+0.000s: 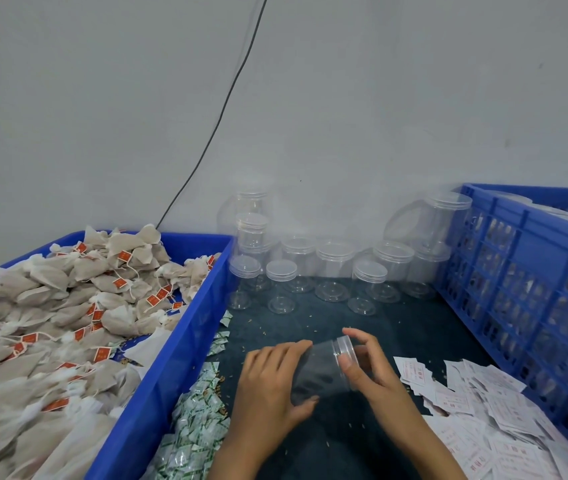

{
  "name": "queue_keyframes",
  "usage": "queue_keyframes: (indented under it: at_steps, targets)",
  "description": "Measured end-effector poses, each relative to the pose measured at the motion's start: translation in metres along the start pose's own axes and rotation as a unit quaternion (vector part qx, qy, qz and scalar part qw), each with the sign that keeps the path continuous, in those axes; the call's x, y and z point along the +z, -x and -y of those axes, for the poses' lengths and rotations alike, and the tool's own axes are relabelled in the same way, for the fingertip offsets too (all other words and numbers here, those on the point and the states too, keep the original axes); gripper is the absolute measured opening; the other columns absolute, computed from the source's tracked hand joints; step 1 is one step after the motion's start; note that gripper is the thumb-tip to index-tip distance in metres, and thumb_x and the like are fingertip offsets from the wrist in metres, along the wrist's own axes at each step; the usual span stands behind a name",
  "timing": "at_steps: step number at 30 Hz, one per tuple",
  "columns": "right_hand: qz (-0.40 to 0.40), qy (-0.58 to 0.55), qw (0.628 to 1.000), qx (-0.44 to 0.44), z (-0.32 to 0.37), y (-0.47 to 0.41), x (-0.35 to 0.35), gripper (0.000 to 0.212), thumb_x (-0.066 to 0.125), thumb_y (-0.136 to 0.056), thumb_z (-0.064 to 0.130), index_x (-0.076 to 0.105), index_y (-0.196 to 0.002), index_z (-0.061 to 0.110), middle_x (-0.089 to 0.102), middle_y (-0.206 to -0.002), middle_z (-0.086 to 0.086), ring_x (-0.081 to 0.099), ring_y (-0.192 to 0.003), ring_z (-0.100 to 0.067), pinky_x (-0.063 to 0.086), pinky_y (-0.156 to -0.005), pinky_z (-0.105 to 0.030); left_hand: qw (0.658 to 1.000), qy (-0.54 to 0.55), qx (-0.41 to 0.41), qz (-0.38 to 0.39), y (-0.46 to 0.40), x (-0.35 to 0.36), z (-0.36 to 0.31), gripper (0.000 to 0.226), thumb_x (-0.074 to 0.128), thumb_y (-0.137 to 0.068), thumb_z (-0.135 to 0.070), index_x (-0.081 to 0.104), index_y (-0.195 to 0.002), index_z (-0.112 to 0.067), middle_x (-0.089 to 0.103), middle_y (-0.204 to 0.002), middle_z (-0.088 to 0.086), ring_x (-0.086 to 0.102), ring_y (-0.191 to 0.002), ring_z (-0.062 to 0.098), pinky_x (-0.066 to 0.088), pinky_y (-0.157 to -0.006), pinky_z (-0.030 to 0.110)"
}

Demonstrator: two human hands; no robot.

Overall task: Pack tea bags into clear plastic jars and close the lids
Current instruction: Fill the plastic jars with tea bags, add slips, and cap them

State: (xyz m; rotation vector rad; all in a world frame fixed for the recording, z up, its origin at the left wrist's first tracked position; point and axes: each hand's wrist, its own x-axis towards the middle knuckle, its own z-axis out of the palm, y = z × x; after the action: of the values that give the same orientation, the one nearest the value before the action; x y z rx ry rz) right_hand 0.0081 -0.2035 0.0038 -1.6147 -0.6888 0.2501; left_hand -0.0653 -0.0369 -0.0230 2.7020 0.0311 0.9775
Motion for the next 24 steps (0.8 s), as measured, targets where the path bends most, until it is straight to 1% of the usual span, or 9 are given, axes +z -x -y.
queue_keyframes:
  at_steps: [2, 5, 8, 9, 11, 13, 15, 20, 24]
  targets:
    - [-0.007, -0.019, 1.0, -0.023, 0.001, 0.001, -0.003, 0.042, 0.062, -0.081, 0.039, 0.054, -0.122, 0.044, 0.056, -0.121, -0.003, 0.058, -0.11, -0.012, 0.05, -0.091, -0.028, 0.999, 0.019, -0.034, 0.025, 0.0, -0.001, -0.001, 0.073, 0.075, -0.061, -0.053, 0.055, -0.127, -0.03, 0.061, -0.113, -0.021, 0.058, -0.102, 0.002, 0.032, -0.092, 0.017]
    - [-0.033, -0.044, 0.998, -0.035, 0.001, -0.001, -0.011, 0.045, 0.068, -0.084, 0.034, 0.052, -0.125, 0.044, 0.054, -0.125, 0.002, 0.053, -0.116, -0.014, 0.05, -0.091, -0.031, 0.985, 0.112, -0.124, 0.039, 0.001, -0.001, -0.004, 0.066, 0.072, -0.066, -0.06, 0.041, -0.122, -0.044, 0.053, -0.109, -0.032, 0.046, -0.095, -0.016, 0.033, -0.091, 0.016]
    - [-0.075, -0.004, 0.997, -0.016, -0.008, -0.005, -0.015, 0.046, 0.074, -0.081, 0.017, 0.052, -0.116, 0.038, 0.053, -0.121, 0.005, 0.055, -0.112, -0.011, 0.051, -0.077, -0.02, 0.904, 0.333, -0.265, 0.039, -0.002, 0.002, -0.01, 0.055, 0.081, -0.071, -0.042, 0.042, -0.11, -0.038, 0.058, -0.118, -0.02, 0.059, -0.098, -0.006, 0.052, -0.089, 0.029]
    - [-0.084, 0.025, 0.996, -0.002, -0.013, -0.006, -0.015, 0.047, 0.075, -0.079, 0.01, 0.049, -0.11, 0.034, 0.053, -0.118, 0.002, 0.057, -0.107, -0.014, 0.049, -0.077, -0.019, 0.876, 0.381, -0.292, 0.04, -0.002, 0.005, -0.01, 0.056, 0.083, -0.072, -0.032, 0.042, -0.11, -0.034, 0.057, -0.122, -0.013, 0.062, -0.1, -0.001, 0.055, -0.088, 0.032]
    - [-0.091, 0.096, 0.991, 0.025, -0.024, -0.008, -0.013, 0.049, 0.079, -0.075, 0.006, 0.042, -0.099, 0.026, 0.049, -0.111, -0.003, 0.056, -0.1, -0.016, 0.044, -0.078, -0.017, 0.853, 0.419, -0.308, 0.041, -0.001, 0.011, -0.009, 0.065, 0.086, -0.068, -0.022, 0.039, -0.111, -0.03, 0.053, -0.125, -0.008, 0.059, -0.106, 0.0, 0.054, -0.089, 0.03]
    - [-0.089, 0.169, 0.981, 0.029, -0.031, -0.007, -0.011, 0.051, 0.081, -0.072, 0.01, 0.038, -0.093, 0.026, 0.044, -0.104, -0.002, 0.049, -0.095, -0.004, 0.038, -0.074, -0.011, 0.856, 0.417, -0.302, 0.04, 0.0, 0.017, -0.007, 0.073, 0.09, -0.062, -0.022, 0.037, -0.111, -0.033, 0.051, -0.124, -0.011, 0.052, -0.111, -0.005, 0.047, -0.088, 0.018]
    - [-0.088, 0.212, 0.973, 0.016, -0.037, -0.007, -0.011, 0.052, 0.081, -0.07, 0.013, 0.036, -0.09, 0.027, 0.041, -0.101, 0.001, 0.043, -0.091, 0.005, 0.035, -0.071, -0.006, 0.866, 0.4, -0.299, 0.042, 0.002, 0.023, -0.004, 0.077, 0.093, -0.057, -0.023, 0.038, -0.11, -0.036, 0.052, -0.124, -0.01, 0.05, -0.114, -0.001, 0.042, -0.087, 0.016]
    - [-0.059, 0.327, 0.943, 0.017, -0.046, -0.01, -0.013, 0.05, 0.078, -0.071, 0.027, 0.037, -0.099, 0.022, 0.04, -0.103, 0.003, 0.04, -0.096, -0.014, 0.031, -0.075, -0.017, 0.878, 0.367, -0.302, 0.055, 0.005, 0.03, 0.0, 0.073, 0.095, -0.05, -0.021, 0.051, -0.108, -0.033, 0.064, -0.111, -0.014, 0.055, -0.113, 0.008, 0.045, -0.1, 0.033]
    - [-0.059, 0.343, 0.937, 0.033, -0.043, -0.01, -0.011, 0.051, 0.076, -0.072, 0.033, 0.037, -0.104, 0.022, 0.042, -0.107, 0.001, 0.042, -0.1, -0.018, 0.037, -0.086, -0.029, 0.875, 0.366, -0.308, 0.074, 0.005, 0.029, 0.002, 0.072, 0.095, -0.05, -0.02, 0.052, -0.104, -0.039, 0.064, -0.111, -0.015, 0.056, -0.115, 0.01, 0.046, -0.101, 0.033]
